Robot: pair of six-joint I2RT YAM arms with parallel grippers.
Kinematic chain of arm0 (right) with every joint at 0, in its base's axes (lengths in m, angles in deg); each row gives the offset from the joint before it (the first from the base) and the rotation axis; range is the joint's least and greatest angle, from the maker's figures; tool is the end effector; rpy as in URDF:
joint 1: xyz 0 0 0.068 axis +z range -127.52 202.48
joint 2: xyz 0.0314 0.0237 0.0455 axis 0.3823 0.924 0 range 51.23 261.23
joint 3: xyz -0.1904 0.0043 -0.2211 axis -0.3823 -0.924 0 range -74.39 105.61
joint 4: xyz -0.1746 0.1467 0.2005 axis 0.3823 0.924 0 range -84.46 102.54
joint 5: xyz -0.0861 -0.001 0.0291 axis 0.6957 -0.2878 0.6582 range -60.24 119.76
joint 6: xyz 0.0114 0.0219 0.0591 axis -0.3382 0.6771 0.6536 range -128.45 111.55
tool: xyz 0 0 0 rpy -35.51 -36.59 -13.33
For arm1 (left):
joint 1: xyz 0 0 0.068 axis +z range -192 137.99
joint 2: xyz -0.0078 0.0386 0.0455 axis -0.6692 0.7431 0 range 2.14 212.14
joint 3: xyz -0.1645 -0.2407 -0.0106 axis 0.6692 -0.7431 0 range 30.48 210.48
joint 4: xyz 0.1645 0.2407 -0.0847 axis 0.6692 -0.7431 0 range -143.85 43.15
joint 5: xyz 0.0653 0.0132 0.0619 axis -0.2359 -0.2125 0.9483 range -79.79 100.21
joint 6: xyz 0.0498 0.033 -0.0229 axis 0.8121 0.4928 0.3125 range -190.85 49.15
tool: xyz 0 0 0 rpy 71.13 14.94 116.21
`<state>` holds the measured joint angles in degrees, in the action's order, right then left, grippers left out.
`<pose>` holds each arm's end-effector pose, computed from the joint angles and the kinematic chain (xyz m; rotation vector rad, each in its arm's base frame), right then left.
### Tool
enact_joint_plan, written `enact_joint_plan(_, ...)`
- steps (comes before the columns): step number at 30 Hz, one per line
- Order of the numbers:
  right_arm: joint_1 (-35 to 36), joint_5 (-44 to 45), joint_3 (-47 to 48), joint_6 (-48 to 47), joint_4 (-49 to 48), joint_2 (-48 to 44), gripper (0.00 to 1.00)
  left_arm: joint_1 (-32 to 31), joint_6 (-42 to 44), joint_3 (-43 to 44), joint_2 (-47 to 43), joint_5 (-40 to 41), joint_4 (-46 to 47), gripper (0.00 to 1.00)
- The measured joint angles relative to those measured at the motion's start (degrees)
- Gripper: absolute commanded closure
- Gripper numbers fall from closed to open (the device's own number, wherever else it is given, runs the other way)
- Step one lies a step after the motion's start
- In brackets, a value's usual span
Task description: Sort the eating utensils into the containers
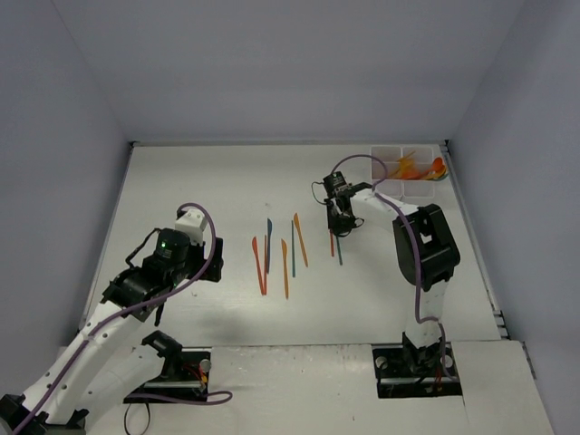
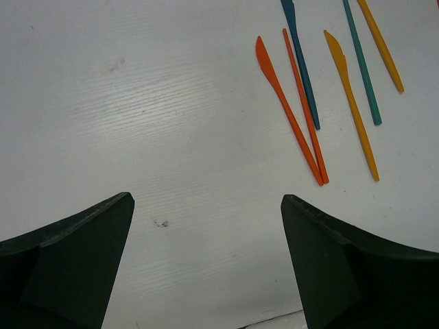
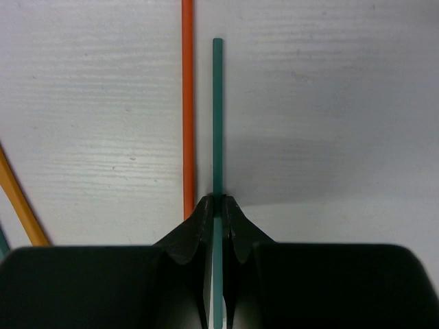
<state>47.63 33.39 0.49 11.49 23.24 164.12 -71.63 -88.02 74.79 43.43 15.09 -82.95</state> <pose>0.4221 0.1948 0.1416 -0.0911 2.5545 0.2275 0.1728 -0.0934 0.3083 0.1857 2.1625 -0.3822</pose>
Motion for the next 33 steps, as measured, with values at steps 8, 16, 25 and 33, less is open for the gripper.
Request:
enact_joint_plan(8, -2.49, -1.05, 2.17, -2.25, 0.18, 0.95, 1.00, 0.00, 0.00, 0.00, 0.00, 0.22, 0.00, 0.13)
enact_joint_plan(16, -7.63, 2.12, 9.65, -5.78, 5.88, -3.01, 1.00, 0.00, 0.01, 0.00, 0.00, 0.63, 0.00, 0.13)
enact_joint_plan(25, -15.42, 9.77, 26.32, -8.99, -1.80, -14.09, 1.00, 0.00, 0.00, 0.00, 0.00, 0.96, 0.00, 0.13)
enact_joint_plan(33, -21.49, 14.78, 17.90, -8.23, -23.30, -15.76, 1.00, 0.00, 0.00, 0.00, 0.00, 1.14, 0.01, 0.13)
